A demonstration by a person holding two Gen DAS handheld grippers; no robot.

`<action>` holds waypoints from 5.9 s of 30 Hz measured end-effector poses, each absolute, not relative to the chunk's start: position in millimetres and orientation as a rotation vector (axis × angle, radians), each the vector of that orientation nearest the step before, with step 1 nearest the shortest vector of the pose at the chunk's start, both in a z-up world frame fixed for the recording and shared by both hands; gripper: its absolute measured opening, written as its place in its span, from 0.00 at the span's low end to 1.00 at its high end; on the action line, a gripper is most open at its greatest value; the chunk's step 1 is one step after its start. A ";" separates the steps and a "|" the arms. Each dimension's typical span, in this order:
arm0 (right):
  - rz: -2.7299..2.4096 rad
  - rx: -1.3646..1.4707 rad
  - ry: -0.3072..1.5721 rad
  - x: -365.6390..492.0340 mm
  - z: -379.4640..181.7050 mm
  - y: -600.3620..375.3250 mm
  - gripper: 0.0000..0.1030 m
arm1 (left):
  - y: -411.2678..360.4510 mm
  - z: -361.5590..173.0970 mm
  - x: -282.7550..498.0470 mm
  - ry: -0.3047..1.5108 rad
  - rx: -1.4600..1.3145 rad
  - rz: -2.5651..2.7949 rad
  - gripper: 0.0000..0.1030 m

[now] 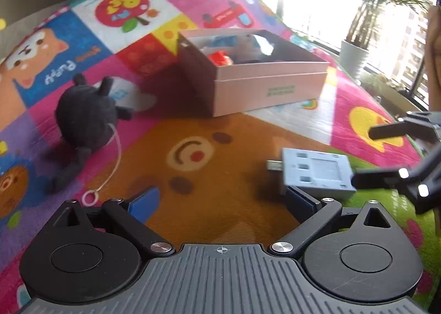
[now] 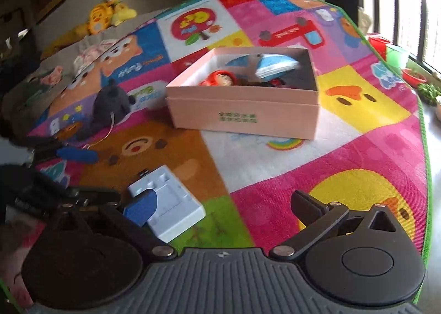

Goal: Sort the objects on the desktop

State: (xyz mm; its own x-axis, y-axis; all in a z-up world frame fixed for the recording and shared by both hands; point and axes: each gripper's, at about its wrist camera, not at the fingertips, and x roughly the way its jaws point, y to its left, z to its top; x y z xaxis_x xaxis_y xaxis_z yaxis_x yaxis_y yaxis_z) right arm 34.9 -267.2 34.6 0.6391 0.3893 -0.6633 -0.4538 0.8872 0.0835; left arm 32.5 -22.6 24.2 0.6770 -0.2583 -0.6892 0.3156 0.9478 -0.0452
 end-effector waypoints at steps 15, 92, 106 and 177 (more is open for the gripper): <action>0.184 -0.096 0.763 55.4 12.9 -278.7 1.00 | 39.3 40.7 112.6 0.649 -0.072 0.033 0.99; 0.467 -0.217 0.710 54.7 37.3 -227.7 1.00 | -26.1 21.9 11.6 0.668 0.161 -0.406 0.78; 0.435 -0.138 0.804 79.6 30.4 -224.7 0.88 | -13.2 25.0 -1.4 0.696 0.159 -0.366 0.83; 0.301 0.014 0.655 130.6 79.0 -259.8 1.00 | -31.4 24.3 75.1 0.650 0.074 -0.233 1.00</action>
